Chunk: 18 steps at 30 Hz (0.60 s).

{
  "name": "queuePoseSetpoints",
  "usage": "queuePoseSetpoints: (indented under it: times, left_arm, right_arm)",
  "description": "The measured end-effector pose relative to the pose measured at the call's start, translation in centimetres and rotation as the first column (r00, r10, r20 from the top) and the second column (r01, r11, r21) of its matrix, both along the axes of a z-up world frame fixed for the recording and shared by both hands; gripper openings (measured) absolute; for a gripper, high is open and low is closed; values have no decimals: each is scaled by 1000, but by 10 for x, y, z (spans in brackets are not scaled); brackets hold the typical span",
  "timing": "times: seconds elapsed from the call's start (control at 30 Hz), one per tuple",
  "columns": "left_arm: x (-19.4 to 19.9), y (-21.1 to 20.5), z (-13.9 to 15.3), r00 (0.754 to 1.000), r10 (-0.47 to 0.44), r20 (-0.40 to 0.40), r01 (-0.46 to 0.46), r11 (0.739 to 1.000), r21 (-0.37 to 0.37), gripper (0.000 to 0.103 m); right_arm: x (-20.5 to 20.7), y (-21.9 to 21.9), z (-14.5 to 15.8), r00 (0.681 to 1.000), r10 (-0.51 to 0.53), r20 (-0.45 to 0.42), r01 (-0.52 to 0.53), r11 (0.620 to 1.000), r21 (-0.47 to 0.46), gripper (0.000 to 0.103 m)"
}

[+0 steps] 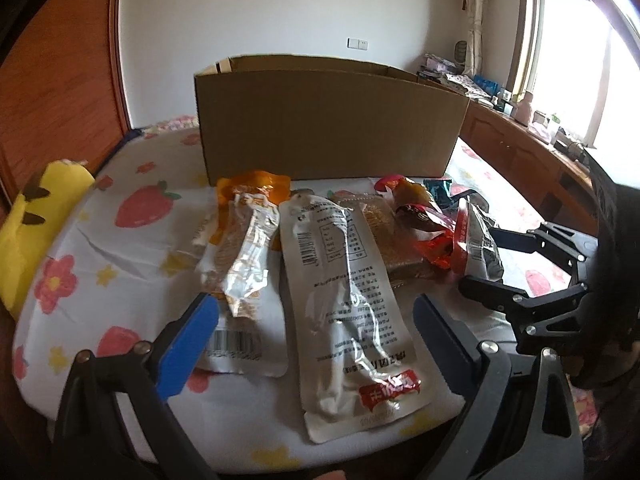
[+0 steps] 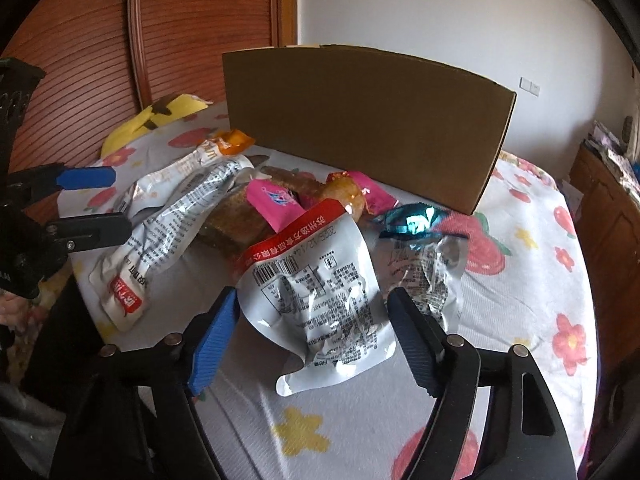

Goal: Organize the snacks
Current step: 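Grasp the white red-labeled packet with the right tool while the left tool grasps the long white packet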

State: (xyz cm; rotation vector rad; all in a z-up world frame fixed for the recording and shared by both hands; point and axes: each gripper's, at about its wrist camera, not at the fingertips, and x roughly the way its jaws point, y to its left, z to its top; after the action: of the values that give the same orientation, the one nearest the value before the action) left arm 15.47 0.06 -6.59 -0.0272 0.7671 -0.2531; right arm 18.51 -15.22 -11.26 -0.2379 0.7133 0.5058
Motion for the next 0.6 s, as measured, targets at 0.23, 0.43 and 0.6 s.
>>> queuePoseSetpoints:
  times: [0.23, 0.43, 0.6]
  left_arm:
    - [13, -12, -7, 999, -26, -29, 26, 1000, 8, 89]
    - [23, -23, -9, 998, -36, -43, 38, 998, 46, 89]
    - [33, -27, -14, 998, -32, -63, 36, 997, 66, 89]
  right_arm:
    - [-4, -14, 4, 999, -45, 16, 43, 994, 103, 30]
    - [0, -25, 7, 998, -66, -2, 65, 984, 165, 29]
    - [-5, -30, 11, 997, -77, 11, 73, 982, 175, 28]
